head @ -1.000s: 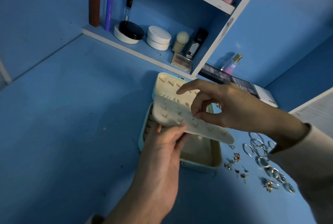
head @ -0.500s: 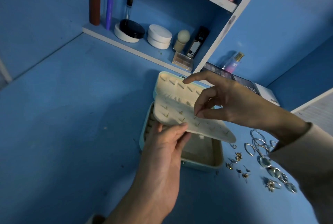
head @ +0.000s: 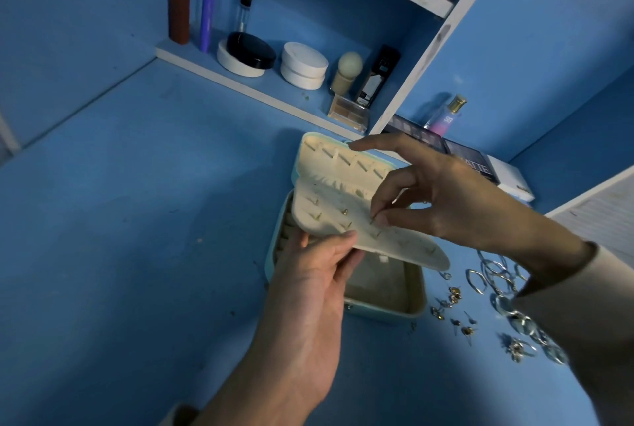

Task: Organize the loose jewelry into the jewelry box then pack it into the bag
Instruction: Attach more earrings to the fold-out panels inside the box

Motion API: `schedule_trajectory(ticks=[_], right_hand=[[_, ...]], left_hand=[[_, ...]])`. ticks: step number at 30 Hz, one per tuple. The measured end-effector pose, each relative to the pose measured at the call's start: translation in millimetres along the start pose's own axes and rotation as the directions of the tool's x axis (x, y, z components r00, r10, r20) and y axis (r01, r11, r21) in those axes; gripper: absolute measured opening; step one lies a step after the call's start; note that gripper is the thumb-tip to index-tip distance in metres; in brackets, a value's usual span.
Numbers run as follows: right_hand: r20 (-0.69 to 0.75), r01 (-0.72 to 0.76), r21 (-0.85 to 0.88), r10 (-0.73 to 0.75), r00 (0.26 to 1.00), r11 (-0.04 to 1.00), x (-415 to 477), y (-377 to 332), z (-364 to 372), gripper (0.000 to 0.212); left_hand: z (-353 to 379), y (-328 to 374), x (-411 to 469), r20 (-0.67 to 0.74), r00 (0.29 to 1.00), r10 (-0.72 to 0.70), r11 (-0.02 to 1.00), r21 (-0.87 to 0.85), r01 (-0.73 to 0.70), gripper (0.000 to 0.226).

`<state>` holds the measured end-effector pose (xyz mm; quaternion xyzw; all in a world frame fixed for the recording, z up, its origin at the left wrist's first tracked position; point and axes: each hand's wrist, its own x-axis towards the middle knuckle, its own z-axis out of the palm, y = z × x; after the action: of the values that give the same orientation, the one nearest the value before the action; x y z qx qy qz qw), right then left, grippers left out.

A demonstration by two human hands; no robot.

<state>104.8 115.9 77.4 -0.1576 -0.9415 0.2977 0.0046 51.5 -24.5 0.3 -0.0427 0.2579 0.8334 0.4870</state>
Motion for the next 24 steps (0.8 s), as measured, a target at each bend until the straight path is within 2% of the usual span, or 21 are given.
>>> schedule_trajectory(ticks=[5, 10, 16, 21, 24], right_hand=[[-0.011, 0.014, -0.018, -0.014, 1.000, 1.000, -0.8, 1.2, 1.0, 0.071], [-0.030, 0.152, -0.199, -0.161, 0.986, 0.968, -2.3, 1.1, 5.4, 0.070], [0.027, 0.194, -0.267, -0.194, 0.981, 0.944, -0.1, -0.5, 2.6, 0.073], [0.035, 0.006, -0.067, -0.003, 0.999, 0.998, 3.7, 0.7, -0.2, 0.072], [0.008, -0.093, 0.138, 0.093, 0.996, 0.986, 2.4, 5.0, 1.7, 0.065]], left_hand=[[0.7, 0.3, -0.1, 0.007, 1.000, 0.008, 1.000, 0.009, -0.008, 0.058], [-0.2, 0.3, 0.4, 0.019, 1.000, 0.009, 1.000, 0.020, -0.009, 0.057], [-1.0, 0.4, 1.2, 0.023, 1.000, 0.015, 0.999, 0.037, -0.016, 0.057], [-0.4, 0.6, 0.2, 0.034, 0.999, 0.021, 0.999, 0.040, -0.022, 0.057], [-0.7, 1.0, -0.5, 0.037, 0.999, 0.018, 0.999, 0.042, -0.019, 0.058]])
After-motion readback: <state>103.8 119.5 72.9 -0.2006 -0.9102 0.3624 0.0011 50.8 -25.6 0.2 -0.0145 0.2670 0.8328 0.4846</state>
